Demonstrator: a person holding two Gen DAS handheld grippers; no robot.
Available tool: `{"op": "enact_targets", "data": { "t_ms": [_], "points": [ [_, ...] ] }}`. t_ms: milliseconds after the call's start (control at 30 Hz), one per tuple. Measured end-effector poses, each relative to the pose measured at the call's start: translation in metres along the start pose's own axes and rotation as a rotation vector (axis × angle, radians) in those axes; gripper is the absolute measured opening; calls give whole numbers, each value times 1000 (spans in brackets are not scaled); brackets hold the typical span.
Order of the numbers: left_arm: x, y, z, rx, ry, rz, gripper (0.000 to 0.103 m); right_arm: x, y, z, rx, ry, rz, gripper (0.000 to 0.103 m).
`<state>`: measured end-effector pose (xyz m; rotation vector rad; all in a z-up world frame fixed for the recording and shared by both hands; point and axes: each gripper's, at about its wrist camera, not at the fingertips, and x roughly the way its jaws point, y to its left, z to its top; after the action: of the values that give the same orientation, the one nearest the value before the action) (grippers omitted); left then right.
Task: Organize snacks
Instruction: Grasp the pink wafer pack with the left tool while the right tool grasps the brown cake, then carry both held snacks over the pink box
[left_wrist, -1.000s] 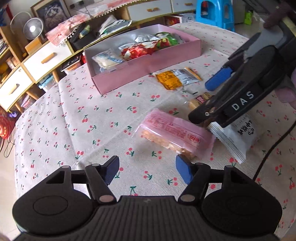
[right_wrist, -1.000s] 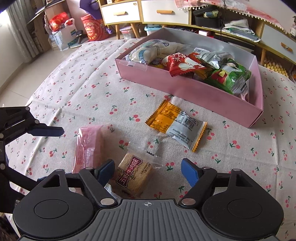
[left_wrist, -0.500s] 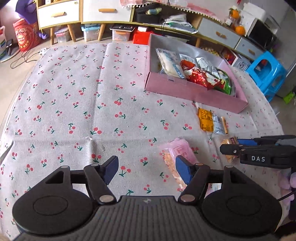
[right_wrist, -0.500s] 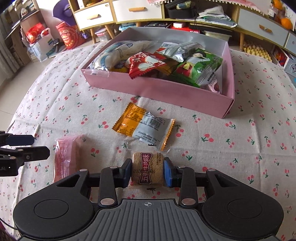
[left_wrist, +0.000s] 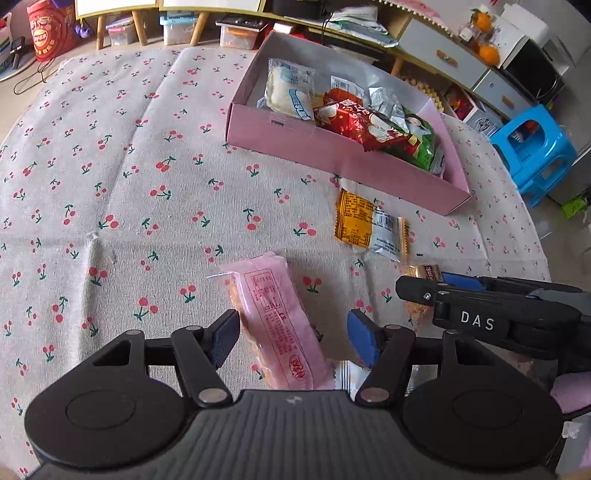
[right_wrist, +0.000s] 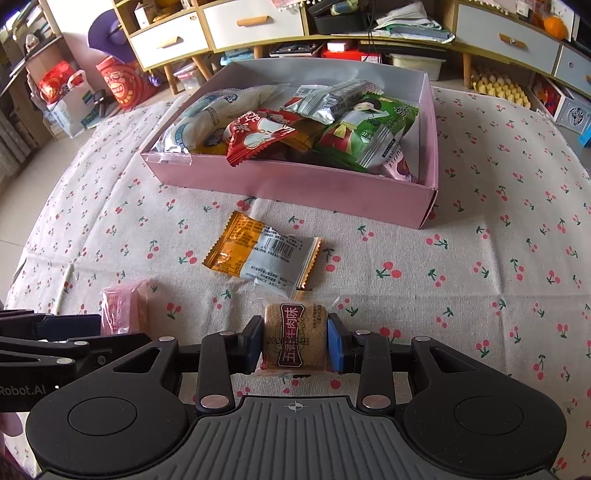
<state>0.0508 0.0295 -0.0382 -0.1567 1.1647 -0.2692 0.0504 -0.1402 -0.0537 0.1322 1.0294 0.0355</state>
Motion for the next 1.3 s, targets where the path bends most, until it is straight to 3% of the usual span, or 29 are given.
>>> {"op": "enact_targets", "data": {
  "t_ms": [133, 200, 400, 767, 1167, 1300],
  "points": [
    [4, 2, -1, -27, 8, 19, 52, -3, -7, 3, 23, -2, 11, 34],
    [3, 5, -1, -41, 1, 29, 40, -5, -11, 5, 40, -3, 20, 34],
    [-5, 14, 3, -75, -16, -2, 33, -15, -21, 14, 95, -22, 57, 34],
    [-31, 7, 31, -101, -151, -45, 31, -41, -42, 41, 230, -100, 136, 34],
    [-17, -16, 78, -170, -247, -108, 31, -38, -70, 83, 442, -200, 215, 34],
    [-8, -24, 103, -132, -281, -114, 31, -26, -74, 96, 482, -218, 261, 34]
  ]
}}
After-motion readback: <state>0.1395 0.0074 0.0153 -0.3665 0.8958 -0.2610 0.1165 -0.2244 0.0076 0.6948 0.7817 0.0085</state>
